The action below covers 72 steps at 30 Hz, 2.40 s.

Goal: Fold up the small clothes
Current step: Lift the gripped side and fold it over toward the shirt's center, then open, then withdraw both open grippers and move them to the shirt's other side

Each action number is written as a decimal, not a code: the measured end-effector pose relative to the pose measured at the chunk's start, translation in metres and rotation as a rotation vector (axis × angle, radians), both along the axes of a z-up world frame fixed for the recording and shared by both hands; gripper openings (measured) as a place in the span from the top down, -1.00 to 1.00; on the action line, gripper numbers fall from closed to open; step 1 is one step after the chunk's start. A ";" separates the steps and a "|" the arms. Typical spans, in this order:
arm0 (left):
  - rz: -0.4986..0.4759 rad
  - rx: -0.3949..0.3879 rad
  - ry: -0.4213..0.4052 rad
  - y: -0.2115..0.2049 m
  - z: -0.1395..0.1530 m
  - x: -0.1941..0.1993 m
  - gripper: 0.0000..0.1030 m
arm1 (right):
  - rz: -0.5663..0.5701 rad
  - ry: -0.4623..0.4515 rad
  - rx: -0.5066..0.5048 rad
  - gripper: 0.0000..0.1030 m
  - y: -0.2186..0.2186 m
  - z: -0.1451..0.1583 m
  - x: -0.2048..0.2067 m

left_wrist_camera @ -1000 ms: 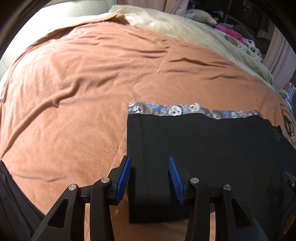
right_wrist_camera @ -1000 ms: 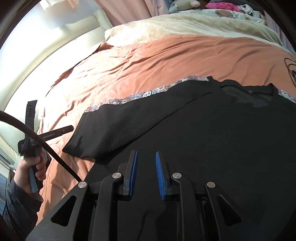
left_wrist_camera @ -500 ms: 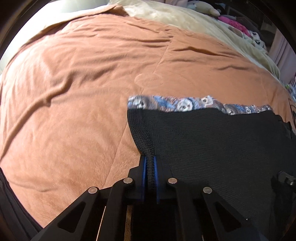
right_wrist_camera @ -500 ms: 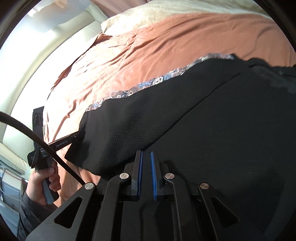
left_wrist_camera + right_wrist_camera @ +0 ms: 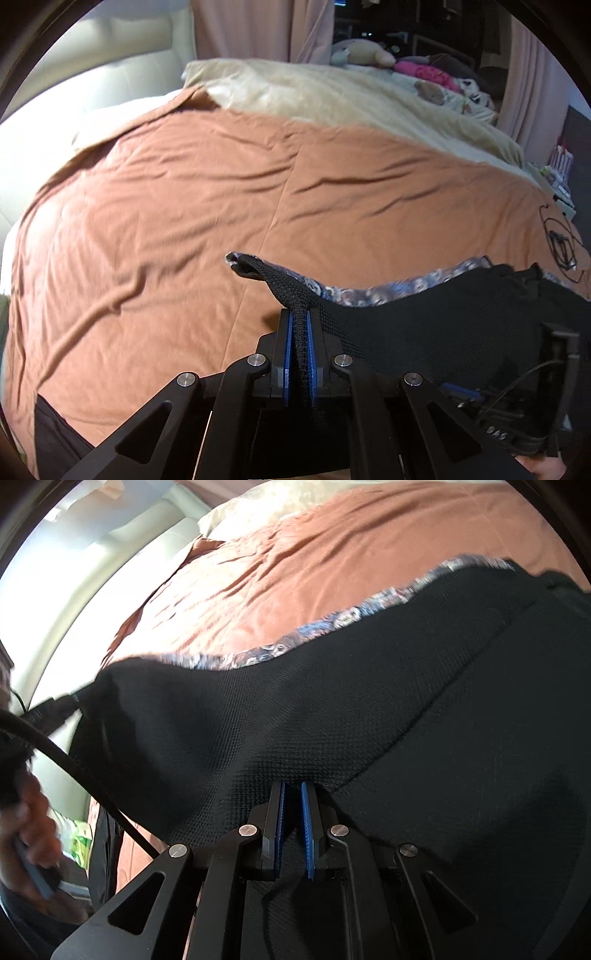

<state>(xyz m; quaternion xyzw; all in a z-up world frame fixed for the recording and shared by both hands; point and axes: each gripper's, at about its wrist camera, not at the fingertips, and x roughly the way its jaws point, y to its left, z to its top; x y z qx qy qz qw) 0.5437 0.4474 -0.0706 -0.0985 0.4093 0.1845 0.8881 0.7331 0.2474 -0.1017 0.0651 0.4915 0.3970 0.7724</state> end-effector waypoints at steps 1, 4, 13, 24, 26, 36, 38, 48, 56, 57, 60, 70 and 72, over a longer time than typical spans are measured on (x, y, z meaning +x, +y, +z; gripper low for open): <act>-0.007 0.000 -0.009 -0.004 0.006 0.001 0.86 | 0.009 -0.001 0.001 0.87 0.000 0.003 0.001; -0.035 0.010 -0.027 -0.017 0.022 0.007 0.86 | 0.012 -0.001 0.020 0.74 -0.016 0.014 0.000; -0.148 0.020 -0.064 -0.080 0.054 0.031 0.86 | -0.087 -0.057 0.019 -0.06 -0.076 0.040 0.009; -0.297 0.012 -0.066 -0.157 0.062 0.046 0.86 | -0.138 -0.061 0.030 -0.06 -0.126 0.049 0.011; -0.322 -0.004 -0.066 -0.170 0.060 0.048 0.86 | -0.153 -0.058 0.029 -0.06 -0.135 0.051 0.009; -0.469 -0.045 -0.013 -0.229 0.034 0.055 0.35 | -0.230 -0.039 0.020 -0.06 -0.193 0.052 0.006; -0.469 -0.061 -0.016 -0.226 0.029 0.052 0.18 | -0.249 -0.030 0.007 -0.06 -0.201 0.050 0.008; -0.307 -0.075 0.055 -0.172 -0.017 0.035 0.18 | -0.274 -0.006 -0.024 -0.06 -0.204 0.039 0.017; -0.215 -0.127 0.128 -0.132 -0.072 0.028 0.22 | -0.294 -0.013 -0.087 -0.06 -0.193 0.018 0.029; -0.211 -0.126 0.136 -0.130 -0.078 0.028 0.24 | -0.293 -0.025 -0.093 -0.05 -0.191 0.018 0.030; -0.195 -0.141 0.158 -0.123 -0.095 0.027 0.39 | -0.297 -0.053 -0.118 0.19 -0.180 0.017 0.037; -0.074 -0.156 0.165 -0.109 -0.112 0.005 0.92 | -0.305 -0.078 -0.173 0.98 -0.161 0.011 0.058; -0.029 -0.146 0.172 -0.106 -0.112 -0.003 0.92 | -0.311 -0.083 -0.219 0.96 -0.156 0.012 0.055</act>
